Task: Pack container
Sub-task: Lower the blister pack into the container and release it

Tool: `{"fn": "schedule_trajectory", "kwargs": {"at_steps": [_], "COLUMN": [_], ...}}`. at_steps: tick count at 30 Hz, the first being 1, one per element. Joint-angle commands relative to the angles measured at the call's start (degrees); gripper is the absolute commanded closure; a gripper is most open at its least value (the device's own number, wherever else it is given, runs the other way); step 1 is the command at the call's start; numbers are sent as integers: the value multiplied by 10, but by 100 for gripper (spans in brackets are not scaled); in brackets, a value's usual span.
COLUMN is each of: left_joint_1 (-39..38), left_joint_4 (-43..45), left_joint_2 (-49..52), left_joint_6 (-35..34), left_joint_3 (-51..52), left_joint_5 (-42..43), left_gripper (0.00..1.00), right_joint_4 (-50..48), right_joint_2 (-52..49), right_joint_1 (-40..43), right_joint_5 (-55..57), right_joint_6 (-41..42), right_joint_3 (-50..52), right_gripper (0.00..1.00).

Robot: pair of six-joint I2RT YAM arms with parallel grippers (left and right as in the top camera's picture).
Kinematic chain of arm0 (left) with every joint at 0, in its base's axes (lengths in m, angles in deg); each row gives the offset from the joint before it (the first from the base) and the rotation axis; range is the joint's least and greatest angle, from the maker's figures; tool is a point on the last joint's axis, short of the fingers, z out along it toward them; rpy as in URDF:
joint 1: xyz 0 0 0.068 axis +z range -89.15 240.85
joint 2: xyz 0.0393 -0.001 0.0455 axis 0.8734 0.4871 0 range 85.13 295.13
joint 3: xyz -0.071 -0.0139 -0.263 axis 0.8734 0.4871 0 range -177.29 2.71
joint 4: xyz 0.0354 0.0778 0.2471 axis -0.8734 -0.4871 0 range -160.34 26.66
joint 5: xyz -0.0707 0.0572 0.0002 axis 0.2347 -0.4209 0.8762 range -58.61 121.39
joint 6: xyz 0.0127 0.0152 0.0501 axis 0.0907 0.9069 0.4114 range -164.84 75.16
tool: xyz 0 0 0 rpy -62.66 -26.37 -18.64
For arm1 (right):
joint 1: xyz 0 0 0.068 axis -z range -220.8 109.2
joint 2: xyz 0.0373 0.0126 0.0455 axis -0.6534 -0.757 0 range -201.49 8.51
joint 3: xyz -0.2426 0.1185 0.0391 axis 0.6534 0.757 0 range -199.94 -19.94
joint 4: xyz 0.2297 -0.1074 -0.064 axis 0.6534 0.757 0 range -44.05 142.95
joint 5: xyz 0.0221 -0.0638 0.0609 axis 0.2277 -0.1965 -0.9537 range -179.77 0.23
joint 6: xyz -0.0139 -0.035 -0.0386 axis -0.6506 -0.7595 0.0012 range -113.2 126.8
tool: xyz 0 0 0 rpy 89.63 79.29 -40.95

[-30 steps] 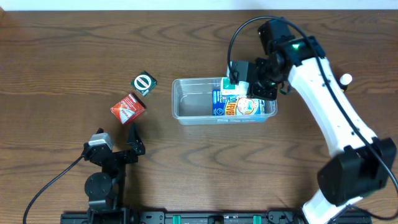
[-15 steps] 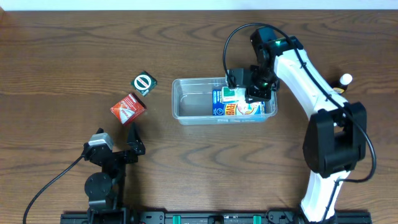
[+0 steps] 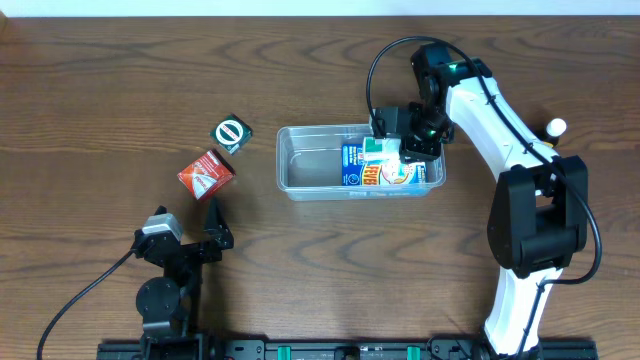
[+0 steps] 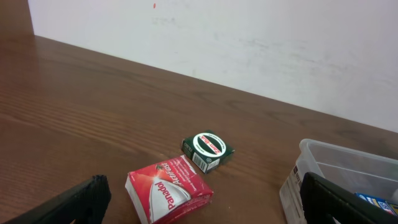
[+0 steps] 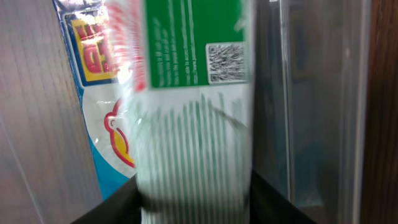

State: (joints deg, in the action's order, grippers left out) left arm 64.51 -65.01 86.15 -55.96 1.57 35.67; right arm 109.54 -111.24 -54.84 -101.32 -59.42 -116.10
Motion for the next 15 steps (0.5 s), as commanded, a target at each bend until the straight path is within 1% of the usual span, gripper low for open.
{"fn": "schedule_trajectory", "kwargs": {"at_steps": [1,2,4,7,11,15], "left_joint_1": [3,3,3,3,3,3], "left_joint_4": [-20,-20,-20,-20,-20,-20], "left_joint_2": [1,1,1,1,1,1], "left_joint_6": [1,1,1,1,1,1], "left_joint_3": [9,9,9,9,9,9], "left_joint_5": [7,7,7,7,7,7], "left_gripper": [2,2,2,2,2,2], "right_joint_4": [2,3,5,8,18,36], "right_joint_2": [-6,-6,-6,-6,-5,9], "right_joint_1": [2,2,2,1,-2,-14], "right_joint_5": [-3,-3,-3,-3,-3,-9], "right_joint_6": [-7,-7,-5,-5,-5,-5], "right_joint_3": [-4,-4,-4,-4,-5,-6], "right_gripper": [40,34,31,32,35,35]}}
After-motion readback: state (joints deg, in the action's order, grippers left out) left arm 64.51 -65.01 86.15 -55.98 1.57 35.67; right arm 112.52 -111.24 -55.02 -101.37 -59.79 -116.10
